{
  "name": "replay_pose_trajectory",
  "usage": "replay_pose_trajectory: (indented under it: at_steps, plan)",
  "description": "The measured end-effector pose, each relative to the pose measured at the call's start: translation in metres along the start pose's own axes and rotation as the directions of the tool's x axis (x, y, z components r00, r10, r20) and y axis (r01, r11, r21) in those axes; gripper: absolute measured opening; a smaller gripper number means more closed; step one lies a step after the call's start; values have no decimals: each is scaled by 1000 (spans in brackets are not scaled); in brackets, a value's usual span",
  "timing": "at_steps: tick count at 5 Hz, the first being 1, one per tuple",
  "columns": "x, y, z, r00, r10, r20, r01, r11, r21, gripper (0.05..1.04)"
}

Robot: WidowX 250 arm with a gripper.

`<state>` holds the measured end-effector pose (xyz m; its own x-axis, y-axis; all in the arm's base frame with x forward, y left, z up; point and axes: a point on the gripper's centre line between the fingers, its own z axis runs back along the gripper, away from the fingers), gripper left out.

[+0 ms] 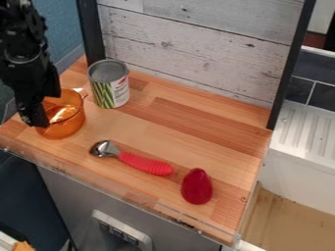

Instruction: MOVE THE BROWN POT TO THE UPPER RIGHT SIDE OF THE TABLE

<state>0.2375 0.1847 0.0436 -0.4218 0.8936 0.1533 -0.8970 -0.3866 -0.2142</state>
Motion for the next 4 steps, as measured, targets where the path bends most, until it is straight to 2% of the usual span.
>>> replay_pose_trajectory:
  at_steps: [1, 2, 3, 4]
  plan:
    - [-6, 13, -22, 1000, 7, -16, -6, 999, 47, 1000]
    - [-7, 12, -27, 1000, 25, -16, -24, 999, 27, 1000]
    - [-10, 17, -43, 999, 25, -24, -23, 997, 67, 950]
    - [-8, 13, -43, 1000, 29, -11, -28, 999, 38, 658]
